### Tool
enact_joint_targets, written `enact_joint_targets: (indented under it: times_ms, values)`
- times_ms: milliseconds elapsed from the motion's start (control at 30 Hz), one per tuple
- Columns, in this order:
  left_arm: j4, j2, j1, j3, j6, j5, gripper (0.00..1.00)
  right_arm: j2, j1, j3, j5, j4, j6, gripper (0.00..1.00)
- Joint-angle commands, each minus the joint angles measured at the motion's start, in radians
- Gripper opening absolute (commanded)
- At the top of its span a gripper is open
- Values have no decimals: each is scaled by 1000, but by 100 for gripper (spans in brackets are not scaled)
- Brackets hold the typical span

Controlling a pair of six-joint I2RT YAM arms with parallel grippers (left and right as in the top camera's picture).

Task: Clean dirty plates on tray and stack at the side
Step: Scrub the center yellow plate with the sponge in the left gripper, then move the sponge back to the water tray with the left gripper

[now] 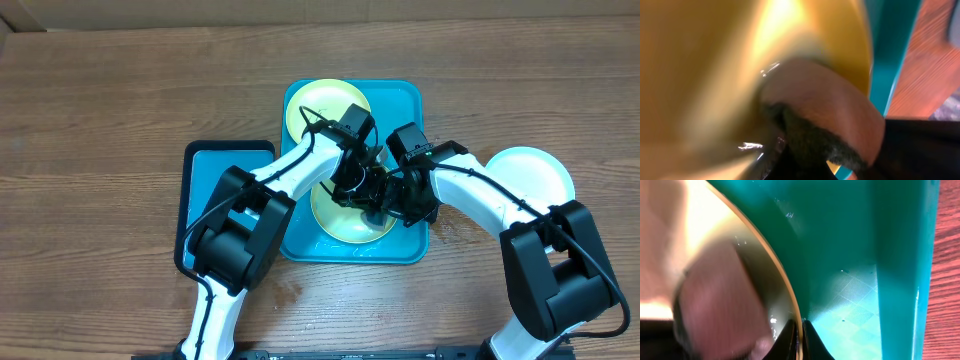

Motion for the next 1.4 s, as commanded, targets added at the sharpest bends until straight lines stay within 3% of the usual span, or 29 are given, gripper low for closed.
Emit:
enact_joint_targets:
  times_ms: [0,267,467,567,667,867,967,1100,1167,1367]
  values:
    - [-97,21,6,-11,19,-123,4,4,-2,-5,39,3,-11,4]
    - [-362,10,32,51,-88,-826,4,4,-2,-5,39,10,-11,4]
    - [-368,10,39,68,-100,-1022,4,4,-2,-5,40,10,-11,4]
    - [-318,10,47,68,-80,-984,4,4,-2,-5,39,10,-11,4]
    - [-253,10,47,68,-31,-840,4,4,-2,-5,39,10,-11,4]
    - [-57,11,39,59,-21,-323,5,4,-2,-5,39,10,-11,4]
    - [64,11,23,54,-21,-142,8,4,-2,-5,39,10,-11,4]
    - [123,11,-4,54,-21,-98,10,4,-2,-5,39,10,-11,4]
    - [111,11,-11,54,-20,-100,4,4,-2,-5,40,10,-11,4]
    - [2,-21,32,61,-28,-164,4,4,-2,-5,47,9,-11,4]
